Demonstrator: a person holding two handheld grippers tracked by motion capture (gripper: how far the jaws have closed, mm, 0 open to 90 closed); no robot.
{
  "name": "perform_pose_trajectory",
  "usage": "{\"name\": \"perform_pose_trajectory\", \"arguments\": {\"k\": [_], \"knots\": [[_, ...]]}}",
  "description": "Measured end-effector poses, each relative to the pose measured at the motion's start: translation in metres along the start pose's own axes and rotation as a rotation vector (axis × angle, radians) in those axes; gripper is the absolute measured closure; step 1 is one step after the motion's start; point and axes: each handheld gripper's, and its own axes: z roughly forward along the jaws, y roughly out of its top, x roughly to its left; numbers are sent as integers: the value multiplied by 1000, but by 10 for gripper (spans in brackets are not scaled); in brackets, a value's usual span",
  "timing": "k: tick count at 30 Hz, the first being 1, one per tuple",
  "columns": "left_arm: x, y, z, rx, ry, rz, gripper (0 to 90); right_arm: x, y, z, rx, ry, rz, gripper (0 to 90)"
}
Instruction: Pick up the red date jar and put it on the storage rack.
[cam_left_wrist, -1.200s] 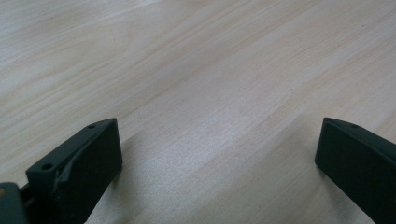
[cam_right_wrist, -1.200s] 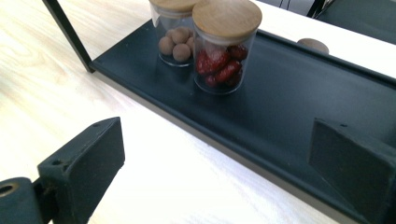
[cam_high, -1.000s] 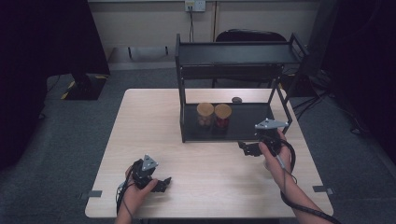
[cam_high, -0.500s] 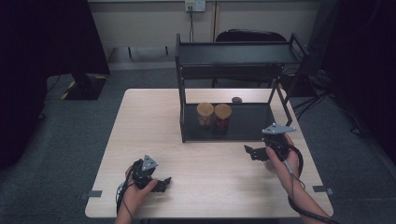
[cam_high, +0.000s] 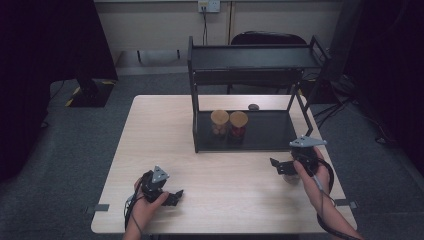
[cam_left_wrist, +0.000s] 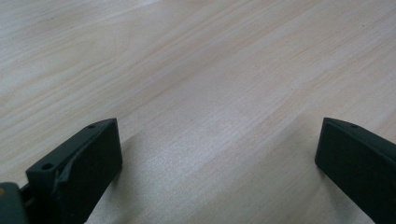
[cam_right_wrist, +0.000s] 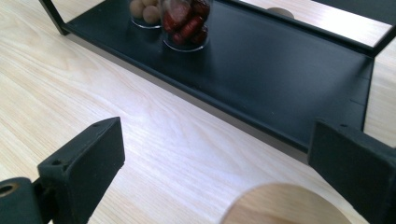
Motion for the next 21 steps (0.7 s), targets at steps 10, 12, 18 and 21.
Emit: {"name": "perform_pose_trajectory", "arguments": {"k": [10,12,18,21], "knots": [[0,0,0,0,0,0,2,-10,-11,-7,-3,-12,4,32],[0,0,0,0,0,0,2,-10,-14,-8,-3,-13,5,32],[0,0,0,0,0,0,1,-13,-21,-9,0,-21,1,32],[0,0,0,0,0,0,2,-17,-26,-10,4,-25,7,32]]}}
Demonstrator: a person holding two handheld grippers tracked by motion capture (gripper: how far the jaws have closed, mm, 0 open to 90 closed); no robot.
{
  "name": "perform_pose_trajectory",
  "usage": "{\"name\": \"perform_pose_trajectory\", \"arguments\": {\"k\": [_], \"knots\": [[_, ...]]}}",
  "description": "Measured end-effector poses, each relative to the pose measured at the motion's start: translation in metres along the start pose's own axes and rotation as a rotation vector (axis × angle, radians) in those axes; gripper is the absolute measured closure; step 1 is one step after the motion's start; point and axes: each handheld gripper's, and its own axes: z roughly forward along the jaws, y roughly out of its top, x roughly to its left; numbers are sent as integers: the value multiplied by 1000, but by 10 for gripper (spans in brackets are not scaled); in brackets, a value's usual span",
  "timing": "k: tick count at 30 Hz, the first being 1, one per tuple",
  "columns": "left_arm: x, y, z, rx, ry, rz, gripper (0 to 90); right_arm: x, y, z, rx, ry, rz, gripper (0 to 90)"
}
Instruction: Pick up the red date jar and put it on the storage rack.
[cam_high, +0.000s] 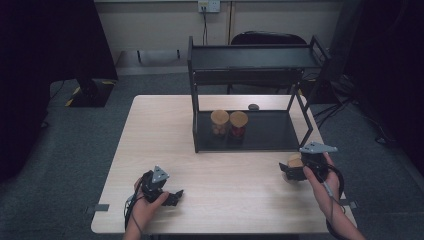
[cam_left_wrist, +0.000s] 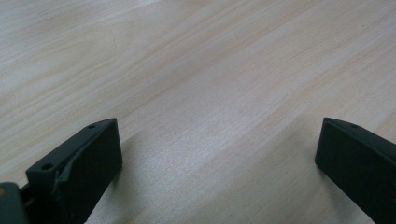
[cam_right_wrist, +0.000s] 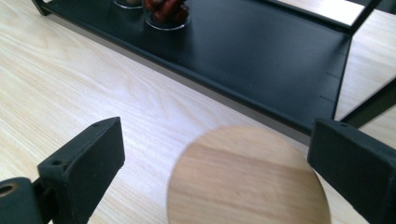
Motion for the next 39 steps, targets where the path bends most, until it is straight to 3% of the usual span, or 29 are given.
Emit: {"name": "perform_pose_trajectory", "arguments": {"k": [10,39], "knots": [[0,0,0,0,0,0,2,-9,-17,-5,-4,-3,32,31],[0,0,0,0,0,0,2,-14,-57,-3,9,5,110,28]]}}
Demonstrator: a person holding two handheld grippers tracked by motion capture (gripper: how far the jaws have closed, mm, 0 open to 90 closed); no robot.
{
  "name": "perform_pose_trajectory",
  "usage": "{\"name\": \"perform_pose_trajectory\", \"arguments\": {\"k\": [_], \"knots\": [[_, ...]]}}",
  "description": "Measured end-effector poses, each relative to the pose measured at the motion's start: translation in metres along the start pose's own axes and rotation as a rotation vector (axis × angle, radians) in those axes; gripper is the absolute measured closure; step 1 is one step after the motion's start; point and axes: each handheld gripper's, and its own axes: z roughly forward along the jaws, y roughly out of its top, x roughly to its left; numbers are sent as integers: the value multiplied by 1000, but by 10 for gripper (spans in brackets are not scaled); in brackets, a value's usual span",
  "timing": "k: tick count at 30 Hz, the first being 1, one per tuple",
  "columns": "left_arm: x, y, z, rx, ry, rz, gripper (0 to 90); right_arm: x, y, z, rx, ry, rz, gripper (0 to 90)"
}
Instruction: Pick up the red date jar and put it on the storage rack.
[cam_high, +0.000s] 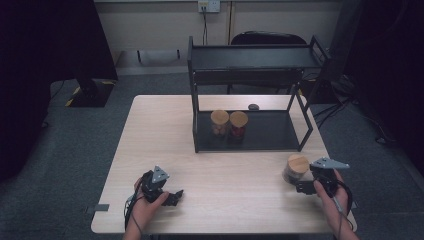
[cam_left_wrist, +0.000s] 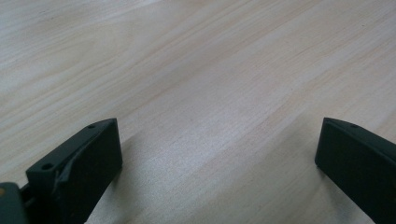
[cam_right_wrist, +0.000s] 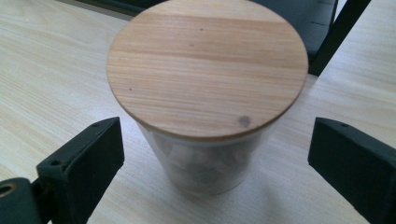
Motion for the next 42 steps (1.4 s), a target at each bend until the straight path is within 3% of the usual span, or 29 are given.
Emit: {"name": "perform_pose_trajectory", "arguments": {"k": [16,28,34,42], "knots": [[0,0,0,0,0,0,1,0,-16,9,44,2,4,28],[0,0,0,0,0,0,2,2,-25,15,83,8,-10,26],[0,0,0,-1,0,-1,2,3,-26,15,91,-11,-45,21],[0,0,0,0,1,0,2,3,-26,15,93,-6,-45,14]]}}
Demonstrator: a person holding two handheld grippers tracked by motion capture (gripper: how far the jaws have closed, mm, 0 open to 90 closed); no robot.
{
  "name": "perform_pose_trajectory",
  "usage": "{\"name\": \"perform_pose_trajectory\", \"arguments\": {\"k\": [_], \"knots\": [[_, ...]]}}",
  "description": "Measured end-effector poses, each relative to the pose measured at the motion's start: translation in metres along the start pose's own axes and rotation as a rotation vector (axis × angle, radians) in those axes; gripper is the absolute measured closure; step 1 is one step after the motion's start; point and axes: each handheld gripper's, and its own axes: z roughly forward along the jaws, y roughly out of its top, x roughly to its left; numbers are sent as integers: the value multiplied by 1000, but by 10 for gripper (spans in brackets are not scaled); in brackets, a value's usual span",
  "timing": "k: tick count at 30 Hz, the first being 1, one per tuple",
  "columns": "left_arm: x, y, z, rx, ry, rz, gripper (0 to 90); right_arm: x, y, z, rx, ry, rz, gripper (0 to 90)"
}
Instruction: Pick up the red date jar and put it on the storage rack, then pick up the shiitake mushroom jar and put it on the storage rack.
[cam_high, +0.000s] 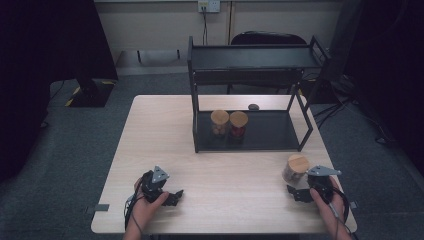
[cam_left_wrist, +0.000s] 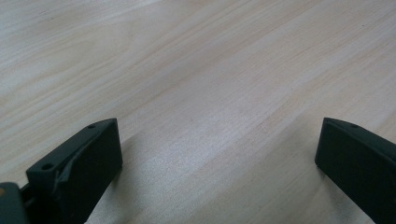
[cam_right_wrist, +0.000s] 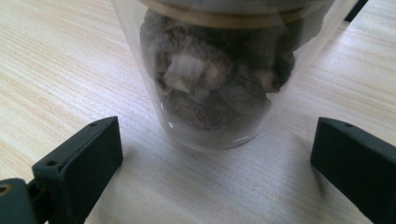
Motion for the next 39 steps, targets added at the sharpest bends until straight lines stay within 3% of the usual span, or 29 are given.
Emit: {"name": "perform_pose_trajectory", "arguments": {"k": [16,24,39], "knots": [[0,0,0,0,0,0,2,-5,3,-4,-26,-4,40,21],[0,0,0,0,0,0,2,-5,7,-4,-55,-8,32,21],[0,0,0,0,0,0,1,-6,16,2,-121,2,37,105]]}}
